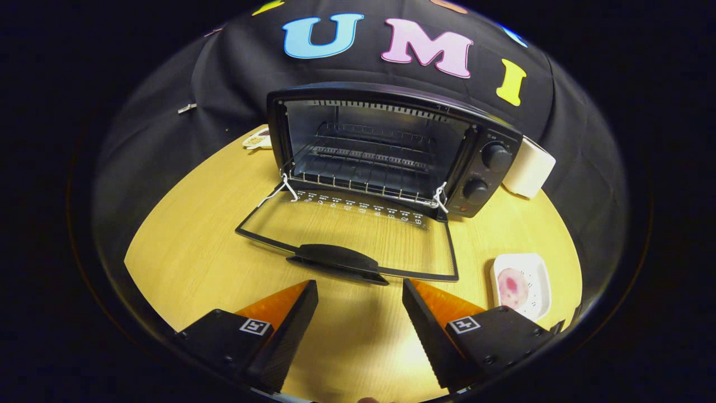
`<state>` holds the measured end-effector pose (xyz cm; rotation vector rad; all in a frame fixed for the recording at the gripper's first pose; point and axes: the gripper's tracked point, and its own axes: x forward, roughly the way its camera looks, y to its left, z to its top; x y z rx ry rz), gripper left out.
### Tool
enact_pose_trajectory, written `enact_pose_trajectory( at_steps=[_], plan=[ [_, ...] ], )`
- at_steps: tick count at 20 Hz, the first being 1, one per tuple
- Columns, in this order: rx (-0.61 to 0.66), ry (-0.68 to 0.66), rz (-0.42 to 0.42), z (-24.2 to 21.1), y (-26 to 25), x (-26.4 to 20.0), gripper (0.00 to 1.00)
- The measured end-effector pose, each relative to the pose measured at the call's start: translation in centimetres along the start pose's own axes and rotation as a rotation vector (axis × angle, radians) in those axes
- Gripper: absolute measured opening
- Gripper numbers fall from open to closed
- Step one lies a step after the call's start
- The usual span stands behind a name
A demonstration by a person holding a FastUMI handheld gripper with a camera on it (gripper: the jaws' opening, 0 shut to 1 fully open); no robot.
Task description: Open the toaster oven, put the food inside, and close the toaster oven door.
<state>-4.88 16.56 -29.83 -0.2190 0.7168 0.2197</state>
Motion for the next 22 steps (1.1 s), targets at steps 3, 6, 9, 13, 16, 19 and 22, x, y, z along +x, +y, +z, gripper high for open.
enact_pose_trajectory(
  at_steps=[3, 6, 9, 13, 16, 19, 22],
  plan=[
    [0.008, -0.02, 0.006, 0.7, -2.2, -1.7, 0.99],
    [0.048, -0.027, -0.003, 1.8, -5.7, -3.2, 0.99],
    [0.066, -0.056, -0.029, 2.9, -10.0, -4.8, 0.99],
    [0.056, -0.07, 0.007, 3.5, -14.2, -6.2, 0.99],
    [0.057, -0.077, 0.006, 3.8, -18.1, -7.1, 0.99],
    [0.103, -0.091, -0.004, 4.3, -22.3, -7.2, 0.99],
    [0.147, -0.068, -0.043, 3.3, -27.1, -6.8, 0.99]
  ],
)
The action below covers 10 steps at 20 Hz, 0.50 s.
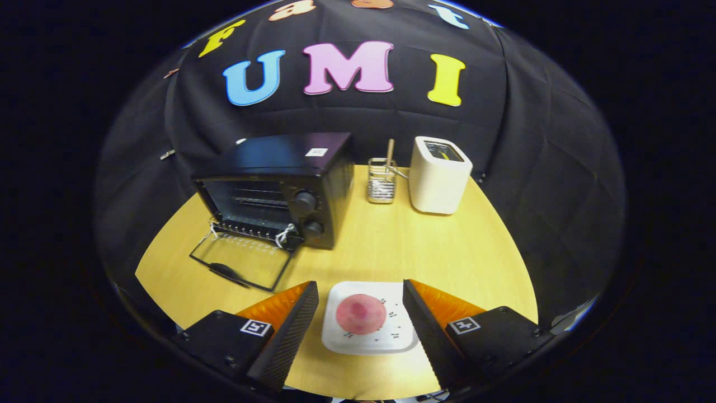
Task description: Open the toaster oven, put the food inside, and close the toaster oven door.
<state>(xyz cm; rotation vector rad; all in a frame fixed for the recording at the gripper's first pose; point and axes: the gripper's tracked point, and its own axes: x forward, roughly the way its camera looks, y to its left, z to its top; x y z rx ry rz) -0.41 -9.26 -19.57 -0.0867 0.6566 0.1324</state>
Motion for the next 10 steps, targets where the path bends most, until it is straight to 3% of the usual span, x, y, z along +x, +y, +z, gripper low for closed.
enact_pose_trajectory(
  at_steps=[6, 10],
  plan=[
    [0.088, 0.11, -0.029, -3.5, -7.8, 1.4, 0.99],
    [0.108, 0.228, 0.014, -7.4, -10.0, 2.7, 0.99]
  ],
)
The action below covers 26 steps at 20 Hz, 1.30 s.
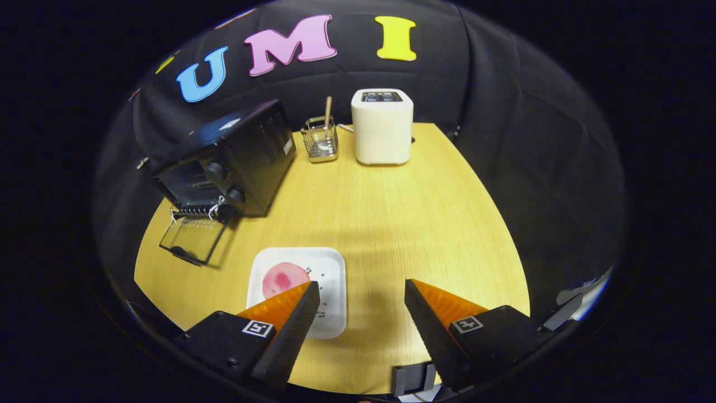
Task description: Open the toaster oven, put the food inside, and close the toaster oven door.
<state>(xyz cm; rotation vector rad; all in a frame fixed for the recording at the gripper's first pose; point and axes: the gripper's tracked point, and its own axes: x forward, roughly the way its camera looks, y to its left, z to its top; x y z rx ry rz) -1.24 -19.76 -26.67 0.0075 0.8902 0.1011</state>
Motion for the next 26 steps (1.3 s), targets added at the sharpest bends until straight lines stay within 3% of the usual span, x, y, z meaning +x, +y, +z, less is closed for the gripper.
enact_pose_trajectory(
  at_steps=[7, 15, 18, 19, 21, 23, 26],
  plan=[
    [-0.043, 0.113, 0.112, -2.9, 2.5, 3.3, 0.99],
    [-0.102, 0.172, 0.105, -4.5, 4.8, 6.1, 0.96],
    [-0.104, 0.168, 0.066, -4.6, 4.2, 6.9, 0.81],
    [-0.101, 0.172, 0.046, -4.4, 3.5, 6.6, 0.61],
    [-0.069, 0.175, 0.046, -4.3, 3.5, 6.6, 0.42],
    [-0.043, 0.181, 0.025, -4.1, 3.0, 6.5, 0.4],
    [0.002, 0.194, 0.004, -4.1, 2.7, 6.9, 0.28]
  ],
)
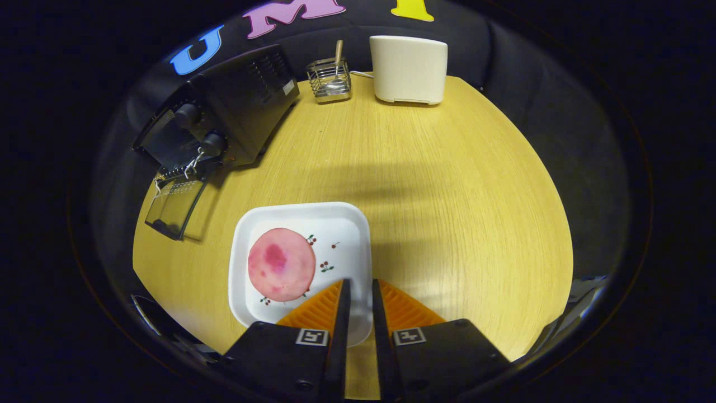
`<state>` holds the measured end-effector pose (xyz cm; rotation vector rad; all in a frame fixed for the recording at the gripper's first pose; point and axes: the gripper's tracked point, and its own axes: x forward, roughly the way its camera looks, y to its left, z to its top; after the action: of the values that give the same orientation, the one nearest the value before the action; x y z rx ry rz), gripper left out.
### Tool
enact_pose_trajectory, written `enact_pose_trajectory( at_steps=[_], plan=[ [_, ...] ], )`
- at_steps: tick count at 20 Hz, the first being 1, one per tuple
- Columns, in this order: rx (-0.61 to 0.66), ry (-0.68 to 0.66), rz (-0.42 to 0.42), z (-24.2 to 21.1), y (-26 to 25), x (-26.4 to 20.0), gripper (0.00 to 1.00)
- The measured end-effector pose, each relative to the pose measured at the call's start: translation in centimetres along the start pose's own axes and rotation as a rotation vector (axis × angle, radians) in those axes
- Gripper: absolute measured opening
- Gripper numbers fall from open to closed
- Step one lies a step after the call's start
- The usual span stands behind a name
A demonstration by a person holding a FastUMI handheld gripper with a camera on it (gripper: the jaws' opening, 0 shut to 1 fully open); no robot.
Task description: Open the toaster oven, put the food inside, and close the toaster oven door.
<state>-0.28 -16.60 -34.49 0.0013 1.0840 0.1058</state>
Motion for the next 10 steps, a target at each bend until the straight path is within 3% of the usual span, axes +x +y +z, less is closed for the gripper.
enact_pose_trajectory(
  at_steps=[1, 6, 7, 10],
  plan=[
    [0.01, 0.007, -0.002, -0.02, 0.02, -0.13, 0.24],
    [0.021, -0.004, -0.021, 0.14, -0.22, 0.44, 0.24],
    [0.043, 0.006, -0.01, -0.16, -0.01, -0.15, 0.1],
    [0.065, 0.002, 0.031, -0.08, 0.18, -0.09, 0.07]
  ],
)
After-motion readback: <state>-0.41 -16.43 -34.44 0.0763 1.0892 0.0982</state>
